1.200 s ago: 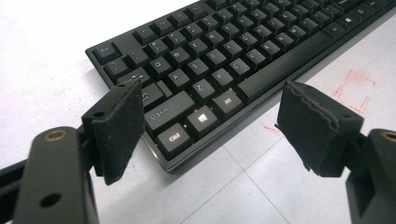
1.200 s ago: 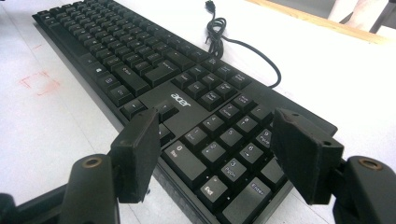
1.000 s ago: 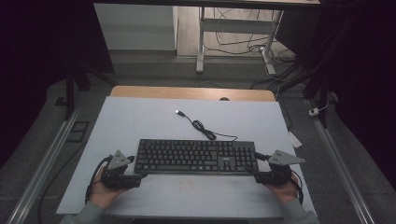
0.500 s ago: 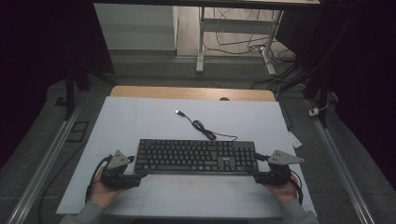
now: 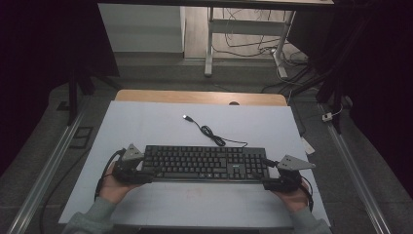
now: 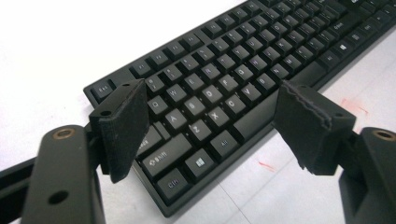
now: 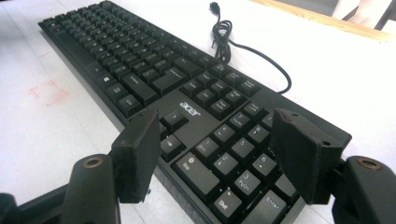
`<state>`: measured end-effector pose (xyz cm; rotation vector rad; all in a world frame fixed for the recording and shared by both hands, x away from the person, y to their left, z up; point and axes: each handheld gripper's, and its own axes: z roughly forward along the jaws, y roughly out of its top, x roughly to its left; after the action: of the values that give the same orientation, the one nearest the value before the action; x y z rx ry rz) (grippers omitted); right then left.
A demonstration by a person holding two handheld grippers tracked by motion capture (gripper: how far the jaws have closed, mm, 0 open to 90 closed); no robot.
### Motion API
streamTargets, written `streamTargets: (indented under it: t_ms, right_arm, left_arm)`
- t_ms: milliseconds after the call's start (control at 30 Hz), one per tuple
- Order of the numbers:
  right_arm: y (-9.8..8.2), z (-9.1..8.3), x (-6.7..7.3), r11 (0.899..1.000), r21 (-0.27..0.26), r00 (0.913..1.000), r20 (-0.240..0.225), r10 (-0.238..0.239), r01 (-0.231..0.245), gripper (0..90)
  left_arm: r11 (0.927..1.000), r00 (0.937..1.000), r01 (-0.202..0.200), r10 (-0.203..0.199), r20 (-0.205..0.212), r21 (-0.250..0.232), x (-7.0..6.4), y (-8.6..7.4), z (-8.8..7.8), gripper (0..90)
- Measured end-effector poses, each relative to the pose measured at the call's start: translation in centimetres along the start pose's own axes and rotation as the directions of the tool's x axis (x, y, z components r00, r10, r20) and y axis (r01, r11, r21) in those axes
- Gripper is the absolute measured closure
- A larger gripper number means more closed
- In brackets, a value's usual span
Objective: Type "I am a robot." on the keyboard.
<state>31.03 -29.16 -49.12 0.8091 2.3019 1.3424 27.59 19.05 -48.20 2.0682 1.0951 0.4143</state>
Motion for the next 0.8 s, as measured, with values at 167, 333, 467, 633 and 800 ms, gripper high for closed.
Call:
streamTargets:
  t_ms: [167, 333, 467, 633, 800]
  right_arm:
    - [0.7, 0.3, 0.2, 1.0, 0.001, 0.9999, -0.009, 0.003, -0.003, 34.1]
    - [1.9, 1.3, 0.9, 1.0, 0.006, 0.9997, -0.021, -0.006, 0.006, 34.5]
    - [2.8, 2.0, 1.5, 1.0, 0.014, 0.9992, -0.038, -0.011, 0.012, 35.2]
    - [3.6, 3.0, 2.0, 1.0, 0.02, 0.9979, -0.063, -0.016, 0.018, 37.0]
    - [4.4, 4.2, 2.5, 0.999, 0.039, 0.9963, -0.081, -0.028, 0.032, 38.3]
  left_arm:
    - [0.9999, 0.9999, 0.005, -0.005, -0.01, 0.012, 0.4, -0.3, 0.3, 28.3]
    - [0.9997, 0.9997, 0.021, -0.021, -0.011, 0.014, 0.8, -0.5, 0.3, 34.0]
    - [0.9998, 0.9999, 0.012, -0.012, -0.007, 0.013, 0.7, -0.4, 0.6, 41.3]
    - [0.9998, 1.0, -0.003, 0.003, -0.003, 0.02, 0.6, -0.4, 0.9, 51.1]
    - [0.9997, 1.0, 0.002, -0.002, -0.006, 0.023, 0.7, -0.6, 1.2, 62.6]
